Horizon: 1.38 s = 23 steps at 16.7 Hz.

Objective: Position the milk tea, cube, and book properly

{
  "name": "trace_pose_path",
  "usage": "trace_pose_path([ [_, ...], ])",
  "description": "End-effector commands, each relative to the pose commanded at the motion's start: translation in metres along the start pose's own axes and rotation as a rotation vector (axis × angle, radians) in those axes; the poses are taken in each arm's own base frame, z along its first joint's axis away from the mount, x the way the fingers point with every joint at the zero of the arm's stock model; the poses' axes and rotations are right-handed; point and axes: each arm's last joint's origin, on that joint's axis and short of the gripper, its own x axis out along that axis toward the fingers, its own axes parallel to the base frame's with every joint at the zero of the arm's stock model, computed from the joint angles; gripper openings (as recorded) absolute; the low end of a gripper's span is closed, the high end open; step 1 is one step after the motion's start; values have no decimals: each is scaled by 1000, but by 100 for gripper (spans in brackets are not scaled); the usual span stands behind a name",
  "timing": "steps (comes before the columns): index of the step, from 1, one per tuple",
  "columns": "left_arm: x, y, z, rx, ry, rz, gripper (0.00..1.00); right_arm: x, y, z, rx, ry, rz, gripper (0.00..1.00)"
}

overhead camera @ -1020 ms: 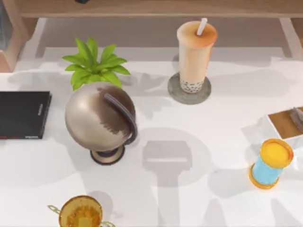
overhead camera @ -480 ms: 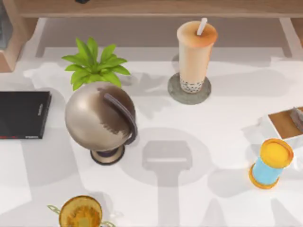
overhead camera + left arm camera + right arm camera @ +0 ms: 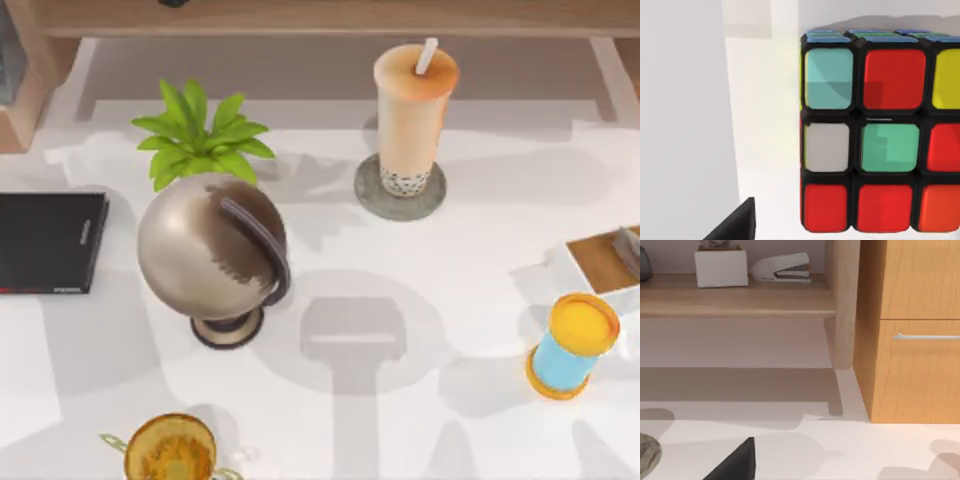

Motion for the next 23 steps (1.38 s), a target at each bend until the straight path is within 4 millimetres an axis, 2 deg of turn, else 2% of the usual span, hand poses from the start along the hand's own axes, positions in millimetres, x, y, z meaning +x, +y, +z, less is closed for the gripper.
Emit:
trace_pose_path([
  [4, 31, 18, -1, 0, -1, 1, 100, 0, 0, 0, 0, 0, 0, 100],
  [6, 44, 18, 0, 0, -1, 1, 100, 0, 0, 0, 0, 0, 0, 100],
  [10, 52, 2, 7, 0, -3, 2, 100, 0, 0, 0, 0, 0, 0, 100],
  [15, 54, -1, 8, 0, -1, 0, 100, 0, 0, 0, 0, 0, 0, 100],
  [23, 54, -1, 8, 0, -1, 0, 40, 0, 0, 0, 0, 0, 0, 100],
])
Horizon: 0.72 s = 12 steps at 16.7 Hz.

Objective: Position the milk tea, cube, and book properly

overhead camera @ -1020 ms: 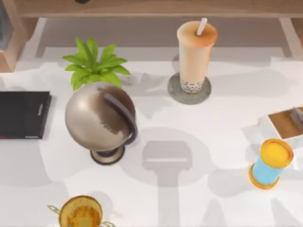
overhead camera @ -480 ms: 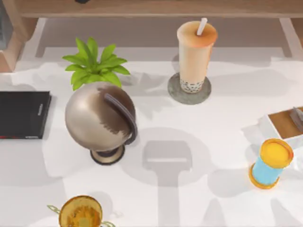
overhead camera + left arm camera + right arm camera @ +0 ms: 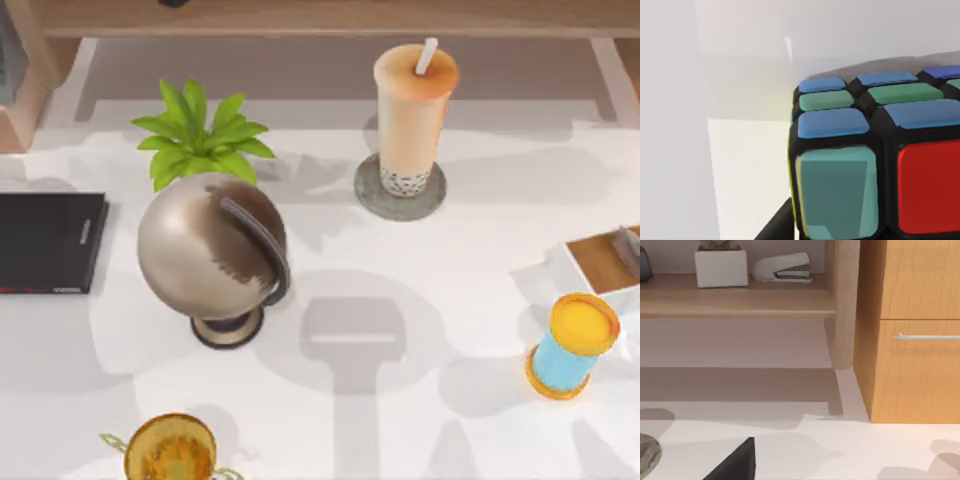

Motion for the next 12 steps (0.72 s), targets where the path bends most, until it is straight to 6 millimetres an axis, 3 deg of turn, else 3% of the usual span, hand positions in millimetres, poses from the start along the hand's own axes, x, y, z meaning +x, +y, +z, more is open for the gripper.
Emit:
trace_pose_path([
  [5, 0, 0, 0, 0, 0, 0, 2, 0, 0, 0, 0, 0, 0, 100],
  [12, 0, 0, 0, 0, 0, 0, 0, 0, 0, 0, 0, 0, 0, 100],
])
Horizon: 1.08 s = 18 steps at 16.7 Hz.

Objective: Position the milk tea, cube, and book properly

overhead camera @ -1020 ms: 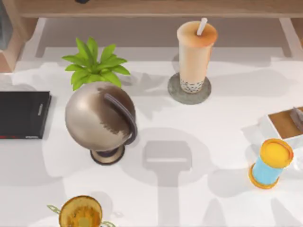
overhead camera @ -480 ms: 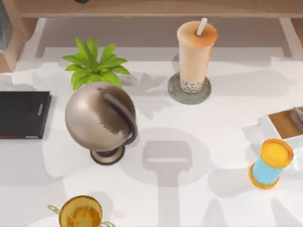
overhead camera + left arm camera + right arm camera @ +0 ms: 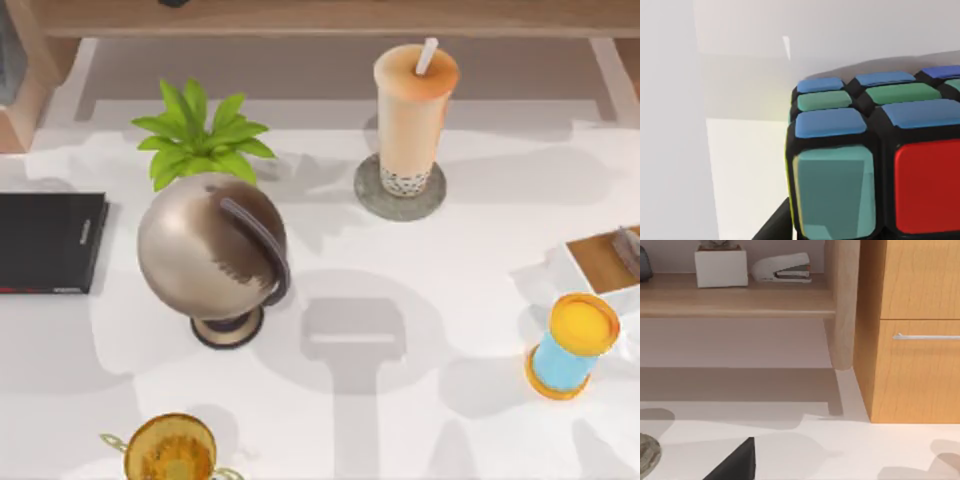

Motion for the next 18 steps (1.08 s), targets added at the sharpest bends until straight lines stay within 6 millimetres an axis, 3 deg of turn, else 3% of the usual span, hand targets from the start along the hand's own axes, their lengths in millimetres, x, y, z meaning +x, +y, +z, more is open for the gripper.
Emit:
trace_pose_path([
  [13, -29, 0, 1, -1, 1, 0, 0, 0, 0, 0, 0, 0, 0, 100],
  [18, -29, 0, 1, 0, 2, 0, 0, 0, 0, 0, 0, 0, 0, 100],
])
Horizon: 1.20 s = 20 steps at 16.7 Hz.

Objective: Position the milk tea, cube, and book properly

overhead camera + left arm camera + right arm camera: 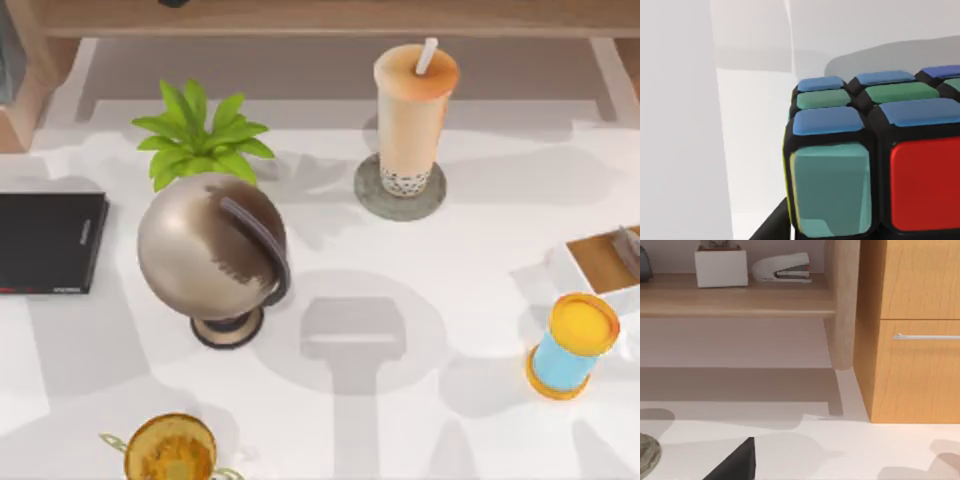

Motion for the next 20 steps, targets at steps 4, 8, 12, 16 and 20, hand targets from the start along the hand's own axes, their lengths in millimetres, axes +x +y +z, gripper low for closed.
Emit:
trace_pose_path([
  [4, -5, -12, 2, -9, 54, 58, 0, 0, 0, 0, 0, 0, 0, 100],
  [8, -6, -49, 4, -6, 177, 217, 0, 0, 0, 0, 0, 0, 0, 100],
  [12, -4, -124, -2, 64, 227, 446, 0, 0, 0, 0, 0, 0, 0, 100],
  [16, -33, -225, -22, 156, 7, 673, 0, 0, 0, 0, 0, 0, 0, 100],
  [20, -68, -331, -47, 222, -428, 715, 0, 0, 0, 0, 0, 0, 0, 100],
])
